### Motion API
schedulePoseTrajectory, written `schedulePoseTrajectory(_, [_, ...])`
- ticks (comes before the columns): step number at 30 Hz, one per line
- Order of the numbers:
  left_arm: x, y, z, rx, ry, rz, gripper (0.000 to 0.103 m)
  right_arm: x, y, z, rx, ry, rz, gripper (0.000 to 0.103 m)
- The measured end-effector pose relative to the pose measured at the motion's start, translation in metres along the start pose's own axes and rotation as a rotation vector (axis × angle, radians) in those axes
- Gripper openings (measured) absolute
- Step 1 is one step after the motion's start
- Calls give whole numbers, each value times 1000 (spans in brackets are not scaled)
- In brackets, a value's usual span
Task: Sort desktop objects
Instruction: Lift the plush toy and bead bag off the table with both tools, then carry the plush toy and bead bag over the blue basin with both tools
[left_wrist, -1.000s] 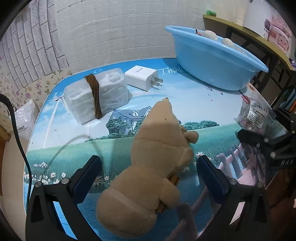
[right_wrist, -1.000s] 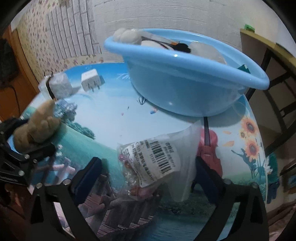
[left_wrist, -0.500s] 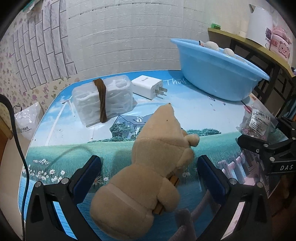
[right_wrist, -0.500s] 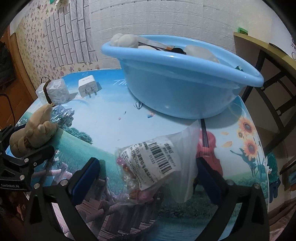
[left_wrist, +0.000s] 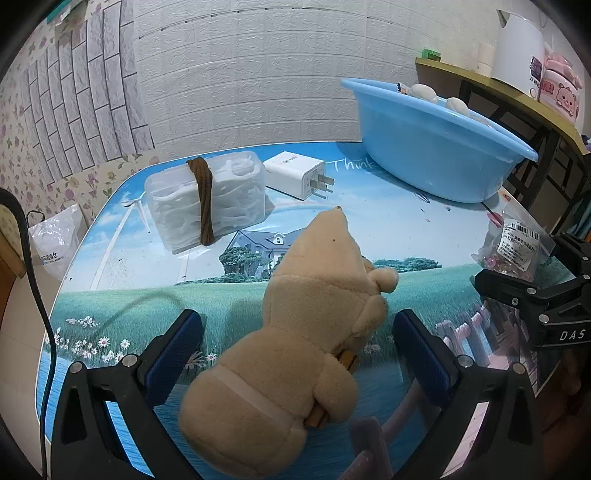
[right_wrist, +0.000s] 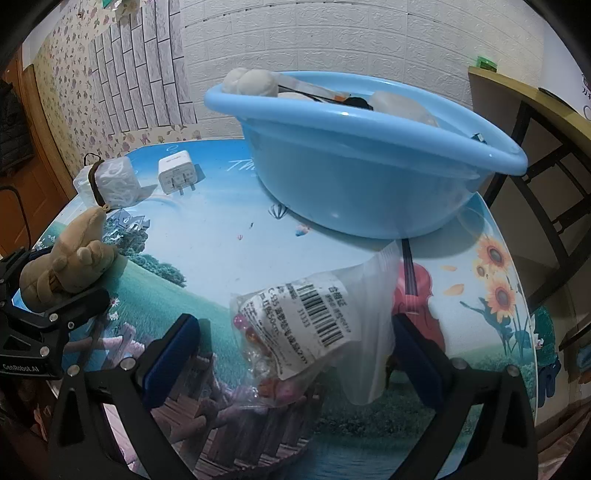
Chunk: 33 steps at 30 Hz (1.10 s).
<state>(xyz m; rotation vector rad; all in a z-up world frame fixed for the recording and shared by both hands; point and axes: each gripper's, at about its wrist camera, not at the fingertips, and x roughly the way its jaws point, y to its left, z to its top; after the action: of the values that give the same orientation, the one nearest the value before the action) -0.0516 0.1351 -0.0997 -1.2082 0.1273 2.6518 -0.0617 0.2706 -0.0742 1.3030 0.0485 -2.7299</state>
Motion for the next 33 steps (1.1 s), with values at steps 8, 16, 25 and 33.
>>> schedulePoseTrajectory(8, [0,3,2,-11,26,10,103,-1,1,-1,5,2,-7,103])
schedulePoseTrajectory(16, [-7,8,2,-14,47,20,81,-7,0,-3,-15,-9,9,83])
schedulePoseTrajectory(25, [-12,1,7,-4,67,0,55,-15,-8,-3,6,-22,49,42])
schedulePoseTrajectory(33, [-40,-10,32,5,3,-43,54,-44,-9,3,-36,-90,89,37])
